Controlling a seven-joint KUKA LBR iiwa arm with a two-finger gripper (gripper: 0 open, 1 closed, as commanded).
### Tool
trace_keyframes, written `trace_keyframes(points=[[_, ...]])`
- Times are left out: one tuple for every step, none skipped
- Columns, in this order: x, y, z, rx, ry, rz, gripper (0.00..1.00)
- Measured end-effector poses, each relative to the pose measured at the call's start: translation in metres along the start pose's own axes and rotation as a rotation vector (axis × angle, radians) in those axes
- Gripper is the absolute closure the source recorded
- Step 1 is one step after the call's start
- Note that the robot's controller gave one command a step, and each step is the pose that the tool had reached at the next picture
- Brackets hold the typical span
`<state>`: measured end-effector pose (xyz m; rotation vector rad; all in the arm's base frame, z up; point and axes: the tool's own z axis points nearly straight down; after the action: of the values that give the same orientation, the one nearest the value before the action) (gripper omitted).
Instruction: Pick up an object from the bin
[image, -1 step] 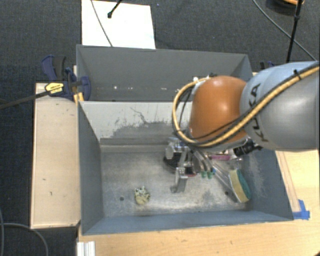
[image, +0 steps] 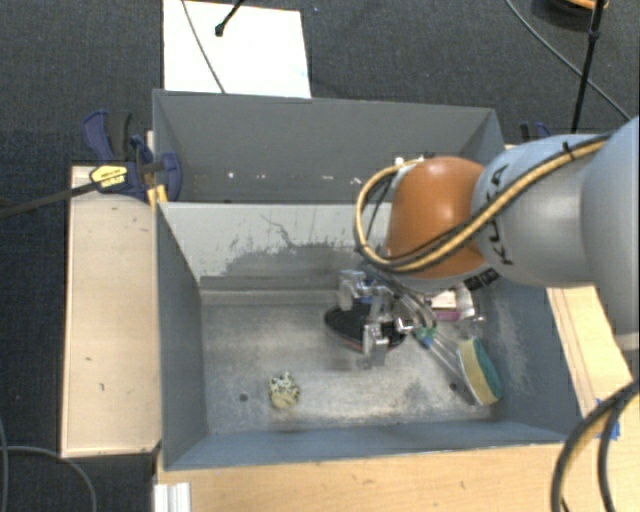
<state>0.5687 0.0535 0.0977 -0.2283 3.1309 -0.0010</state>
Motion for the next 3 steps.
trace_keyframes(points=[[-0.0127, -0.0021, 0.0253, -0.002, -0.008, -0.043, 0.00], [-0.0104, -0.0003, 0.0259, -0.001, -0.004, -0.172, 0.00], [-0.0099, 0.0002, 0.0263, -0.002, -0.002, -0.168, 1.00]])
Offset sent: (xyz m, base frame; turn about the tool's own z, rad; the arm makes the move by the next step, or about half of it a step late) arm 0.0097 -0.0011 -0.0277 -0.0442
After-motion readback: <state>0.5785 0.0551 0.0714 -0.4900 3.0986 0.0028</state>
